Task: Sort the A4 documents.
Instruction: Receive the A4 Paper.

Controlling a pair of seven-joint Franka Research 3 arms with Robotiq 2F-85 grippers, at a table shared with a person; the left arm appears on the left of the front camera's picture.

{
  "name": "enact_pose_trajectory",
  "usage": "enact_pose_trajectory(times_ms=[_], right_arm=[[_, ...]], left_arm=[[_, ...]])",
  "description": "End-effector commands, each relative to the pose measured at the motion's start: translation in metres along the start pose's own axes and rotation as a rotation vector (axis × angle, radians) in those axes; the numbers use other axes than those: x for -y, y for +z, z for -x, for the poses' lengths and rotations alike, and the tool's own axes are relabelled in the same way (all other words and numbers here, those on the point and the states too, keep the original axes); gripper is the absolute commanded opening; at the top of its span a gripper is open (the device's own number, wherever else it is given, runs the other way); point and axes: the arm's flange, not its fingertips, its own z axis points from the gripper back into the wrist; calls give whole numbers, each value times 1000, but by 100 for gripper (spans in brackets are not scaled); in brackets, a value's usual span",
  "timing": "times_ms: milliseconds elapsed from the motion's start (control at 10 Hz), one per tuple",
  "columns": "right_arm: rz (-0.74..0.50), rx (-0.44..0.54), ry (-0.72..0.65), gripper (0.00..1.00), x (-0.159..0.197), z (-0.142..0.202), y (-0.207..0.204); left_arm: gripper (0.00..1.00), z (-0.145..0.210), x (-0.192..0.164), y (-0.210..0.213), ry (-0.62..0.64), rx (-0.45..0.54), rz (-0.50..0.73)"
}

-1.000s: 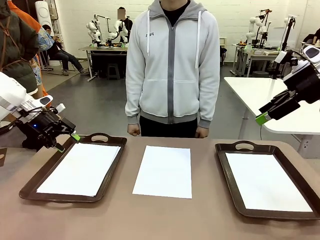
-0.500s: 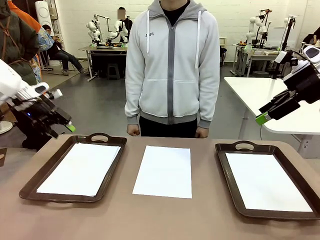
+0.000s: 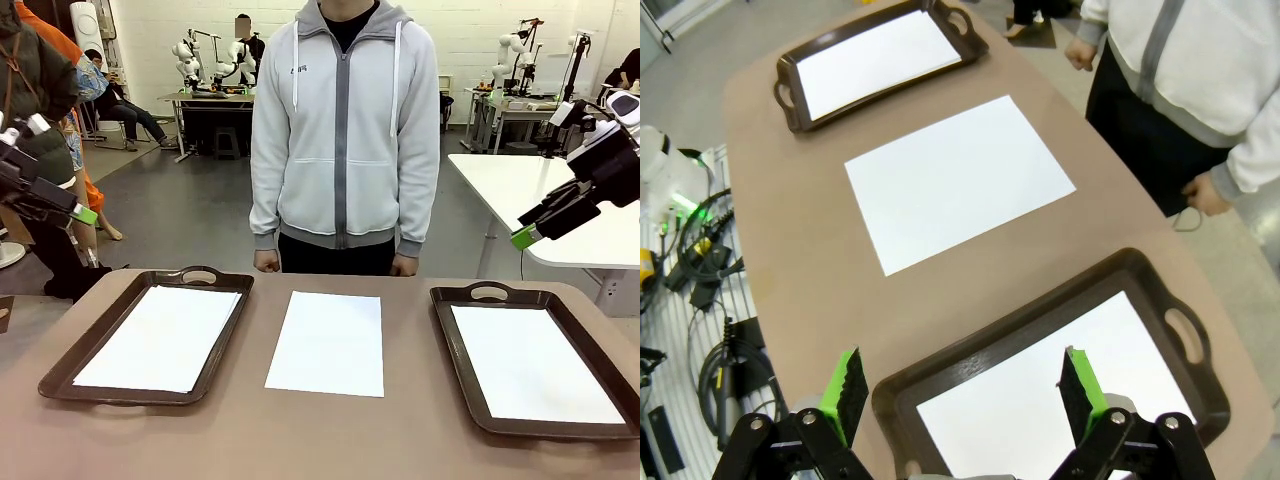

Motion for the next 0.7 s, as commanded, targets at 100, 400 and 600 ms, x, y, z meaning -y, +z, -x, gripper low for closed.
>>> enact_pose_trajectory(times_ms=[100, 400, 600], right_arm=[[8, -11, 1, 100, -1, 0, -1], [8, -11, 1, 100, -1, 0, -1], [8, -11, 1, 100, -1, 0, -1]], left_arm=[[100, 5, 11, 18, -160, 117, 134], [100, -13, 49, 14, -364, 58, 203], [100, -21, 67, 10, -469, -45, 170]])
